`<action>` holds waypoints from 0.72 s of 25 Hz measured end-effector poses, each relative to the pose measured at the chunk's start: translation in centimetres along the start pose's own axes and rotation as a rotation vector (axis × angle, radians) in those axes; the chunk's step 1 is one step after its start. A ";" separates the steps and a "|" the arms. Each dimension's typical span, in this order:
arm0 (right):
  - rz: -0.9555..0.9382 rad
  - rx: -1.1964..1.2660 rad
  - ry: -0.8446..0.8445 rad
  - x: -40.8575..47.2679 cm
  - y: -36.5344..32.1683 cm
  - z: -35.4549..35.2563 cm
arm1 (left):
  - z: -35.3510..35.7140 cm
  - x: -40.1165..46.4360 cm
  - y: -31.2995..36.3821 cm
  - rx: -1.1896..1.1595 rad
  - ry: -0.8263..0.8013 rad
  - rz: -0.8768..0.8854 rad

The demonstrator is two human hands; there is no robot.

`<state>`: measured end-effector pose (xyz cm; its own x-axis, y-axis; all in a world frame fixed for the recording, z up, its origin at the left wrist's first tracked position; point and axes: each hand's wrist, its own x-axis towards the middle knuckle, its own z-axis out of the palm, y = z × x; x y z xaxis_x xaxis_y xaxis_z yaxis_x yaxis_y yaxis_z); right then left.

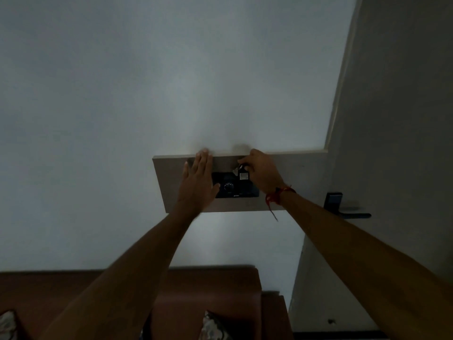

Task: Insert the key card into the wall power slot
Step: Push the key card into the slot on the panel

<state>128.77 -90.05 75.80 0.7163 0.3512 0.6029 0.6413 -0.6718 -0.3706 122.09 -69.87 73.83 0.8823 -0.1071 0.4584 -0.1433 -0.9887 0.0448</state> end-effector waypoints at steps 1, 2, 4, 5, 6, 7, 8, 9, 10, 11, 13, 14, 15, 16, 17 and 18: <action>0.002 -0.018 -0.007 0.2 -0.2 0.1 | 0.0 0.0 0.0 0.005 -0.003 0.001; 0.004 -0.030 -0.015 0.3 -0.3 0.1 | 0.0 0.0 -0.1 0.011 -0.005 0.000; 0.008 -0.046 -0.053 0.4 -0.5 0.0 | -0.3 0.1 -0.2 0.015 -0.015 0.005; 0.008 -0.055 -0.075 0.4 -0.8 0.1 | -0.4 0.2 -0.3 0.013 -0.016 0.010; 0.007 -0.066 -0.081 0.4 -1.0 0.1 | -0.4 0.2 -0.3 0.009 -0.016 0.016; 0.008 -0.080 -0.067 0.4 -1.3 0.3 | -0.5 0.2 -0.4 0.001 -0.015 0.018; 0.015 -0.085 -0.039 0.3 -1.5 0.5 | -0.5 0.3 -0.4 -0.007 -0.016 0.018; 0.033 -0.064 -0.009 0.3 -1.7 0.7 | -0.5 0.3 -0.4 -0.011 -0.018 0.016; 0.067 -0.009 0.019 0.3 -1.8 1.0 | -0.5 0.3 -0.4 -0.013 -0.021 0.014; 0.126 0.074 0.047 0.4 -1.9 1.2 | -0.5 0.4 -0.3 -0.017 -0.022 0.014; 0.296 0.286 0.105 0.7 -2.2 1.5 | -0.6 0.5 -0.3 -0.023 -0.022 0.016; 0.377 0.389 0.127 0.9 -2.3 1.6 | -0.6 0.5 -0.3 -0.019 -0.026 0.016; 0.438 0.474 0.138 1.1 -2.5 1.5 | -0.7 0.5 -0.3 -0.014 -0.031 0.016; 0.482 0.537 0.138 1.3 -2.6 1.5 | -0.7 0.5 -0.3 -0.011 -0.036 0.014; 0.509 0.579 0.132 1.4 -2.6 1.4 | -0.8 0.5 -0.3 -0.012 -0.041 0.012; 0.516 0.596 0.124 1.5 -2.5 1.3 | -0.8 0.5 -0.3 -0.013 -0.043 0.013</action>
<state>128.59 -86.99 76.74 0.9496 -0.0074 0.3135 0.3013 -0.2557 -0.9186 122.21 -69.58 74.76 0.8986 -0.1242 0.4207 -0.1599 -0.9858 0.0507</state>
